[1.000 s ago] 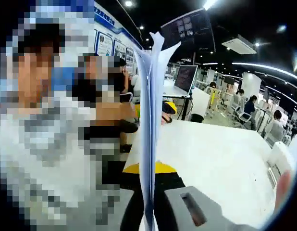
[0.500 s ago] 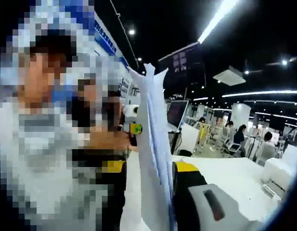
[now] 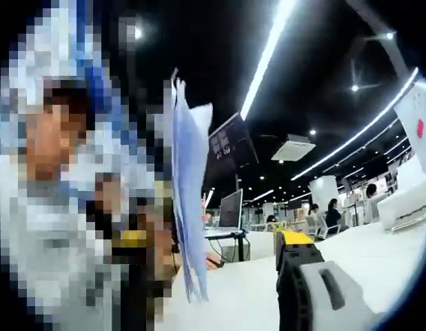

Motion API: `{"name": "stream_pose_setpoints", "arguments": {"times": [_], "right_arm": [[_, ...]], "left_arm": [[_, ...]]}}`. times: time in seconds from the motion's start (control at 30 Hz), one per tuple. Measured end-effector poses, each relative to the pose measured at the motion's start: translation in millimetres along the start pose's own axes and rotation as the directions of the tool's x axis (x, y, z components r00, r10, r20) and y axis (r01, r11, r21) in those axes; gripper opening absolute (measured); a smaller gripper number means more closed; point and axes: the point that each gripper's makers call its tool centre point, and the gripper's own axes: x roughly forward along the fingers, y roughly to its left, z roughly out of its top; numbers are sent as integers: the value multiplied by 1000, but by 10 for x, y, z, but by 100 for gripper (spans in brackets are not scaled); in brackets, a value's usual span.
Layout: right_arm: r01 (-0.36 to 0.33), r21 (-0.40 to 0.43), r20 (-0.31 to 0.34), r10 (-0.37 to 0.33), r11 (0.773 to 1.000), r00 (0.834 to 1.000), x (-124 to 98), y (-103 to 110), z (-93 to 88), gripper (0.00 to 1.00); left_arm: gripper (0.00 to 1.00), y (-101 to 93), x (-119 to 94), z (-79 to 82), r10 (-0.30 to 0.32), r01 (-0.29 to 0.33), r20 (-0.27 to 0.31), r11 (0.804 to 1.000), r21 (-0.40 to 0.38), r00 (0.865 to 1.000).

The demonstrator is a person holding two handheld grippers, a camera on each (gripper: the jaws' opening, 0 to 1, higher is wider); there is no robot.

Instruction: Organize the stack of printing papers by aligning and flattening the scattered papers on the table

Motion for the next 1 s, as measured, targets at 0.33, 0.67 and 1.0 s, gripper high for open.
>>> {"name": "stream_pose_setpoints", "arguments": {"times": [0.33, 0.67, 1.0], "right_arm": [[-176, 17, 70, 174, 984, 982, 98, 336, 45, 2], [-102, -28, -46, 101, 994, 994, -70, 287, -66, 0], [-72, 8, -174, 72, 997, 982, -273, 136, -216, 0]], "left_arm": [[6, 44, -158, -156, 13, -6, 81, 997, -81, 997], [11, 70, -375, -587, 61, -61, 34, 998, -8, 998], [20, 70, -502, -1037, 73, -82, -204, 996, -35, 976]]}}
